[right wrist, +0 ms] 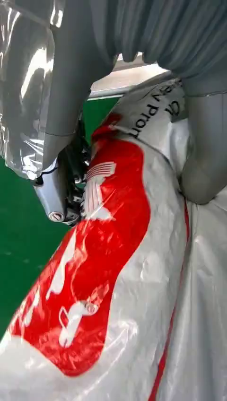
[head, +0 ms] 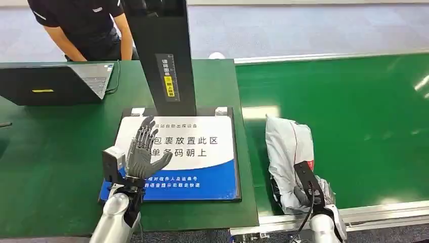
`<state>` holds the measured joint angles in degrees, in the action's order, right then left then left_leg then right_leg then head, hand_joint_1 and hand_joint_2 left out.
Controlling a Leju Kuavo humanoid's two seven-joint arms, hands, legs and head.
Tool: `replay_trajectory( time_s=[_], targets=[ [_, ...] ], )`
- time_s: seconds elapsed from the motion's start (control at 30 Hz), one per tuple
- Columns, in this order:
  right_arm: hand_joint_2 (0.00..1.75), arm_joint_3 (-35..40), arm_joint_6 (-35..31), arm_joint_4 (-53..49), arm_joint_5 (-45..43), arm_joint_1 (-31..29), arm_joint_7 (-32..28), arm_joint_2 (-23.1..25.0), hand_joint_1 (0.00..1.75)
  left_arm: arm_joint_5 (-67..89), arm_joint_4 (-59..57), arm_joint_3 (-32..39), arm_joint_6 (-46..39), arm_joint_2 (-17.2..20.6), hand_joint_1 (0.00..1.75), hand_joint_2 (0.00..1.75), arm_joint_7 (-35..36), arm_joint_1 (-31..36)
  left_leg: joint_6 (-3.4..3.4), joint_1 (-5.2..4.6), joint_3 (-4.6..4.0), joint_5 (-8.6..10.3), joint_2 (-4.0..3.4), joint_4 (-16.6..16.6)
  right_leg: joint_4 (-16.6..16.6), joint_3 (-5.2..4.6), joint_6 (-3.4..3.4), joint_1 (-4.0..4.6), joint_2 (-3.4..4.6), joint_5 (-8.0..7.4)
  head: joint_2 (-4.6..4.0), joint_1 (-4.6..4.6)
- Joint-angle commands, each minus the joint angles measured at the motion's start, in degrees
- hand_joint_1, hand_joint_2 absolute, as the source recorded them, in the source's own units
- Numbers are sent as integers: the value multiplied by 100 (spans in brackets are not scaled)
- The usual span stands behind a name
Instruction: Moved the parcel from conveyor to table for the left to box.
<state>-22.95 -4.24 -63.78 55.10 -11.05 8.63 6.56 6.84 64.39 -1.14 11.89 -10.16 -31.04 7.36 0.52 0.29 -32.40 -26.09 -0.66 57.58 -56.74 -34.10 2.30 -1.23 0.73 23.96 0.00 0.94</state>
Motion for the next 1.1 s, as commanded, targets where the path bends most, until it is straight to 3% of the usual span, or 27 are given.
replay_trajectory(
  time_s=[0.03, 0.27, 0.4, 0.6, 0.7, 0.8, 0.97, 1.1],
  targets=[
    [175, -145, 201, 597, -141, 276, 22, -72, 175, -13, -292, -102, -13, 94, 0, 175, 13, 122, -6, 6, 3, 7, 32, -15, 14, 11, -16, 8, -33, 0, 0, 0],
    [175, -66, -30, 347, -281, 226, -274, -4, 175, -49, -199, -63, -37, 76, 0, 175, -4, 46, -4, 5, 4, 3, 23, -12, 10, 12, -15, 8, -23, 1, 0, 0],
    [175, -55, -1077, -554, -367, 448, -1126, 172, 175, -110, -10, 142, -150, 20, 0, 175, -70, -53, -4, 3, -7, 3, 23, -12, 7, -2, -23, 7, -24, 1, 0, 0],
    [175, -41, -1010, -847, -349, 542, -1068, 217, 175, -99, 76, 148, -169, 42, 0, 175, -62, -93, 0, 2, -33, -6, 6, -2, -6, -27, -13, 2, -4, 2, 0, 0],
    [175, -180, -2055, -1583, -953, 692, -2218, 477, 175, -121, 207, 285, -316, -22, 0, 175, -280, -125, -3, -1, -34, -6, 12, -4, -10, -32, -17, 1, -10, 3, 0, 0],
    [175, -47, -2474, -2480, -1375, 931, -2920, 654, 175, -177, 169, 286, -352, -47, 0, 175, -394, -128, -7, -4, -47, -8, 11, 2, -24, -51, -23, -2, -9, 8, 0, 0],
    [175, 184, -2912, -2991, -1437, 1010, -3193, 822, 175, -423, 283, 491, -633, -161, 0, 175, -671, -122, -4, -2, -62, -8, 8, 1, -26, -67, -21, 1, -6, 8, 0, 0],
    [175, 307, -3317, -3205, -1974, 1109, -3655, 812, 175, -495, 406, 472, -697, -103, 0, 175, -659, -188, -5, -1, -62, -8, 8, -1, -24, -68, -21, 1, -6, 8, 0, 0]
  ],
)
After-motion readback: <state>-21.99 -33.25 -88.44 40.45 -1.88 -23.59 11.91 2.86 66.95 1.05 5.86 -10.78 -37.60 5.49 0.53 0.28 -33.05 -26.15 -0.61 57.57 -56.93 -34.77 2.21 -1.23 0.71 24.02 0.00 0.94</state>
